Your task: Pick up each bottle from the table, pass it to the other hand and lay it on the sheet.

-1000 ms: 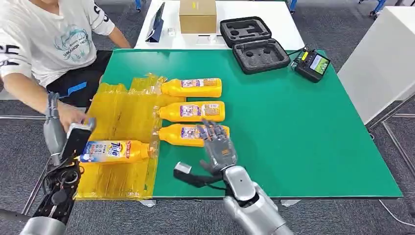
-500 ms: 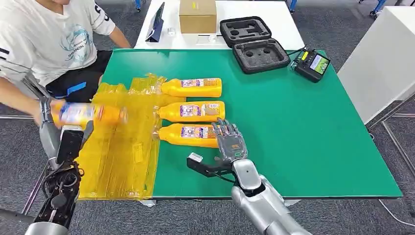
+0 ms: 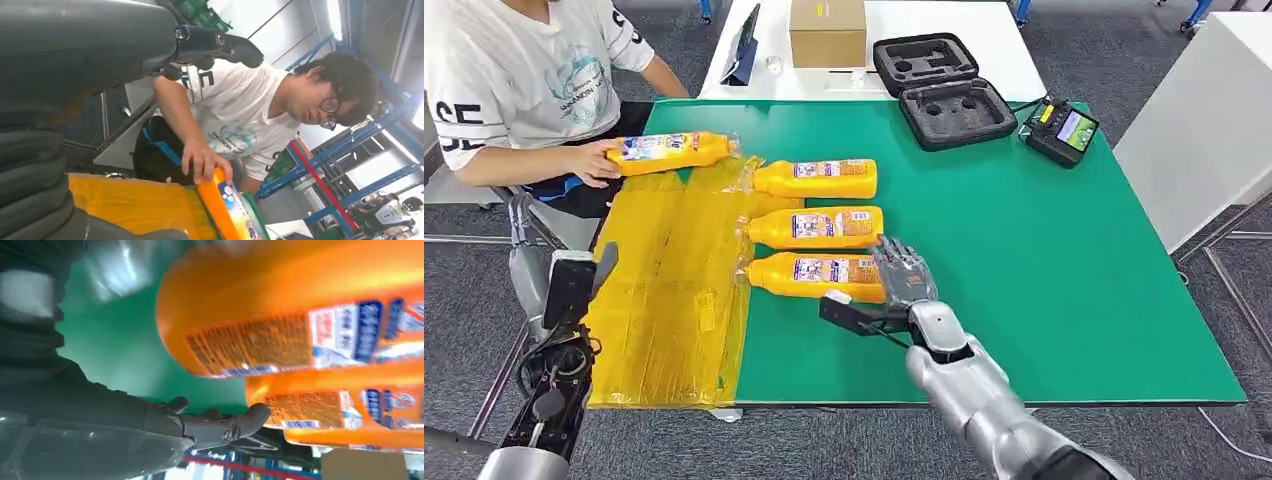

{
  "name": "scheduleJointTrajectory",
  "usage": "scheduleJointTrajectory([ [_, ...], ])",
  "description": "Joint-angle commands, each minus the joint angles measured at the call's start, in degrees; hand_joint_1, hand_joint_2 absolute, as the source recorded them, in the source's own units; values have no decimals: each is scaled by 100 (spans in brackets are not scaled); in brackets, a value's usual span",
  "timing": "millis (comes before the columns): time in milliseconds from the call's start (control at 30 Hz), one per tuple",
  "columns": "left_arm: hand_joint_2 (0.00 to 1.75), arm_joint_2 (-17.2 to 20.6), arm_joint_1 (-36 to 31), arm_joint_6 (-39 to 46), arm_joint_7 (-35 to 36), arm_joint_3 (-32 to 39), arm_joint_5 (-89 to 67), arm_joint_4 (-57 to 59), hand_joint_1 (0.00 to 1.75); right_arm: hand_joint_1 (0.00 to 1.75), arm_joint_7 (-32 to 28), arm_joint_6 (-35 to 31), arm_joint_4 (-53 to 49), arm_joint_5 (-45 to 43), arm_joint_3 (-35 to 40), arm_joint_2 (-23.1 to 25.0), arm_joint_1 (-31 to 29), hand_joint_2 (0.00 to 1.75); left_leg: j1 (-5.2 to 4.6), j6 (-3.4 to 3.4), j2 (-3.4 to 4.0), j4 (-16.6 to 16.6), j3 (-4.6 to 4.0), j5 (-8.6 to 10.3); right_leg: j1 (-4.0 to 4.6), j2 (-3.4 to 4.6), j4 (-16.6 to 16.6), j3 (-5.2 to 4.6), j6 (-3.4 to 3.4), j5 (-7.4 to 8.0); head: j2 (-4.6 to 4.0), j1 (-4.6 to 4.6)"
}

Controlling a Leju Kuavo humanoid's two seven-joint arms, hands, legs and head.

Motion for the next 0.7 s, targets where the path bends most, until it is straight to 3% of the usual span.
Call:
scheduleJointTrajectory([
  [33, 175, -90, -340, 6, 22, 29, 48, 633, 0, 0, -153, 184, 924, -157, -232, 217, -655, 175, -1, -3, -7, -3, 15, -3, -2, -2, 1, 14, -3, -6, 0, 0],
  [267, 175, -140, -443, -34, -29, 20, 108, 821, 0, 0, -604, 682, 1074, -734, -350, 384, -874, 175, -2, -2, -5, 1, 13, -4, -3, 1, 5, 11, -2, -7, 0, 0],
  [700, 175, -115, -492, -56, -66, 1, 216, 1007, 0, 0, -720, 1423, 1458, -1028, -173, 530, -975, 175, 1, -2, -13, -3, 11, -1, 0, -9, -1, 12, -2, -7, 0, 0],
])
